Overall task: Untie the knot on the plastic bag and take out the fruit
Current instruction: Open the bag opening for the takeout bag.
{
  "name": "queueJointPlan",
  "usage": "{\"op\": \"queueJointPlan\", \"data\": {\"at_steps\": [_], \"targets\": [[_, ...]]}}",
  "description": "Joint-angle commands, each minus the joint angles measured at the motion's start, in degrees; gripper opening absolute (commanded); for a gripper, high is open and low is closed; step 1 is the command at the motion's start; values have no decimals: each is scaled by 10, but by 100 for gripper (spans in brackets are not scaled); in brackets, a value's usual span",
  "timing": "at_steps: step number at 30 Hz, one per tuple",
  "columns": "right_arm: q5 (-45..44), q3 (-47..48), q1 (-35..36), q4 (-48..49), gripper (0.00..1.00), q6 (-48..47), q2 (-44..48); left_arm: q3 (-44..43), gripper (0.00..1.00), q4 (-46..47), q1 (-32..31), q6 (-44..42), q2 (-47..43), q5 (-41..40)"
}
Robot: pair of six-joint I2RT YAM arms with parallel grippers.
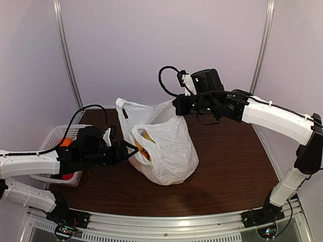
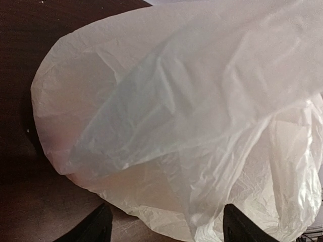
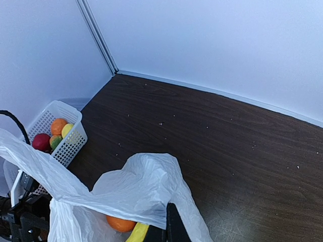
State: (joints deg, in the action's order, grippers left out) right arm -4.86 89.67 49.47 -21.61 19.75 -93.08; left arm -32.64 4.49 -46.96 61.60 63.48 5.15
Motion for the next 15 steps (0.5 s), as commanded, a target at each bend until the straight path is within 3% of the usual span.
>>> {"op": "queueJointPlan", "data": {"at_steps": [1, 8, 15], "targets": [[-17, -10, -1, 11, 0, 4, 23, -24, 65, 34, -8, -4, 25, 8], [-35, -10, -2, 7, 0, 4, 23, -34, 42, 65, -13, -3, 53, 19], [-52, 1, -6, 2, 0, 6, 19, -58, 2, 66, -12, -15, 74, 12]]}}
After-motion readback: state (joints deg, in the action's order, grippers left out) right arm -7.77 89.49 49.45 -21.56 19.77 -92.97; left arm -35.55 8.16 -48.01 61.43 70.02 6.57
